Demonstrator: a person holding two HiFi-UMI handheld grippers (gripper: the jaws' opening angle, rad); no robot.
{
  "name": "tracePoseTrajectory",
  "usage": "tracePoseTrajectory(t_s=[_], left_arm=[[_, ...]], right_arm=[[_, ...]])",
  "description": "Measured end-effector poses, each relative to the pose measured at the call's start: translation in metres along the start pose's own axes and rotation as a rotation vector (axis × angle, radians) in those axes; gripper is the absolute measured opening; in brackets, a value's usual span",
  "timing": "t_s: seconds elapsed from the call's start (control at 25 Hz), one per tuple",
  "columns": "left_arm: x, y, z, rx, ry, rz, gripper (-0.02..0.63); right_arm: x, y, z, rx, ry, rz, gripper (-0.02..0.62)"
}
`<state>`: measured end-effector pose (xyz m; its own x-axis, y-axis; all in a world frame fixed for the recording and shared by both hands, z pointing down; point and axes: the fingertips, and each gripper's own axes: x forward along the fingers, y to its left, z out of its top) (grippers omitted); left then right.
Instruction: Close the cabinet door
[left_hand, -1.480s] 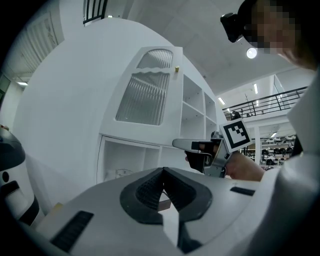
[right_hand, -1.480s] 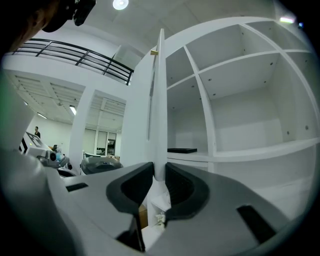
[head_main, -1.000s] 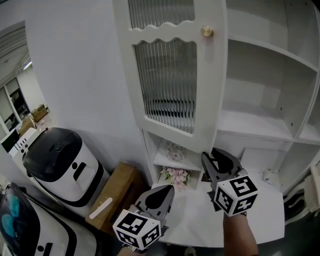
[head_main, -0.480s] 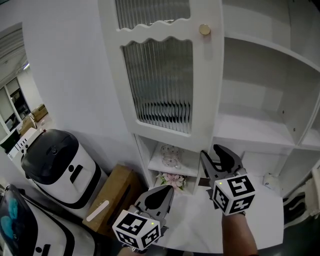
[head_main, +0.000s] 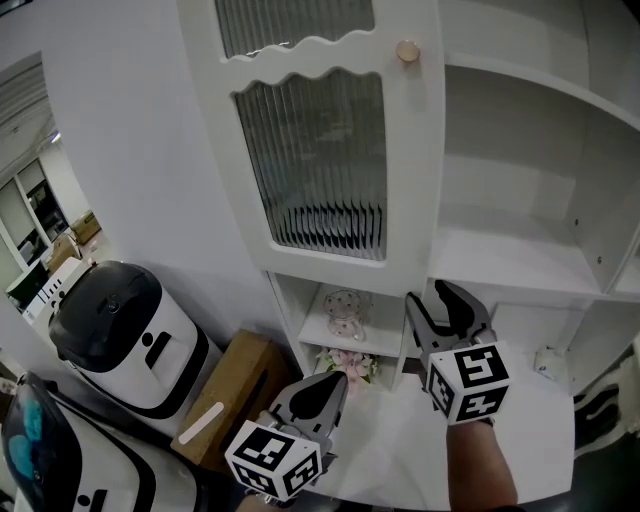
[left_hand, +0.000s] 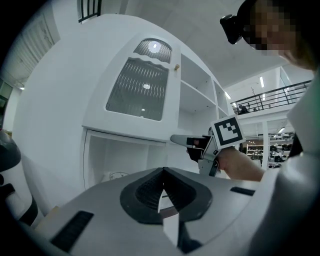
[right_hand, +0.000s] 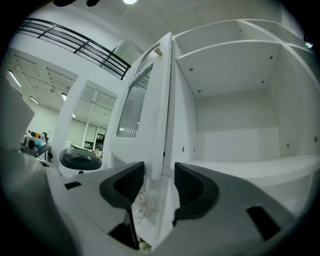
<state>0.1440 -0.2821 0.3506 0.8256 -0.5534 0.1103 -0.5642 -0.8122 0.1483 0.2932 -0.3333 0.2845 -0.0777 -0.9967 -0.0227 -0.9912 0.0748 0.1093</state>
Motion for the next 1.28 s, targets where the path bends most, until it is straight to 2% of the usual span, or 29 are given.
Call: tracePoseTrajectory(t_s=[0.76,1.04,1.28], left_arm=[[-0.001,0.015,-0.006,-0.020,0.005,0.041,0.005],[-0.014,0.018,-0.003,-0.021,0.002,0.056,0.005],[-0.033,0.021,0.001,-0.018,-0.016,0.054,0.005]], right_arm=[[0.016,-0.008,0.002,-0.153,0.016,-0.095,0.183],[0.015,-0.008,0.001,-0.128,0.022,-0.112,0.174],[-0.001,-0.005,0.002,-0.103,0.022,-0.142,0.108]])
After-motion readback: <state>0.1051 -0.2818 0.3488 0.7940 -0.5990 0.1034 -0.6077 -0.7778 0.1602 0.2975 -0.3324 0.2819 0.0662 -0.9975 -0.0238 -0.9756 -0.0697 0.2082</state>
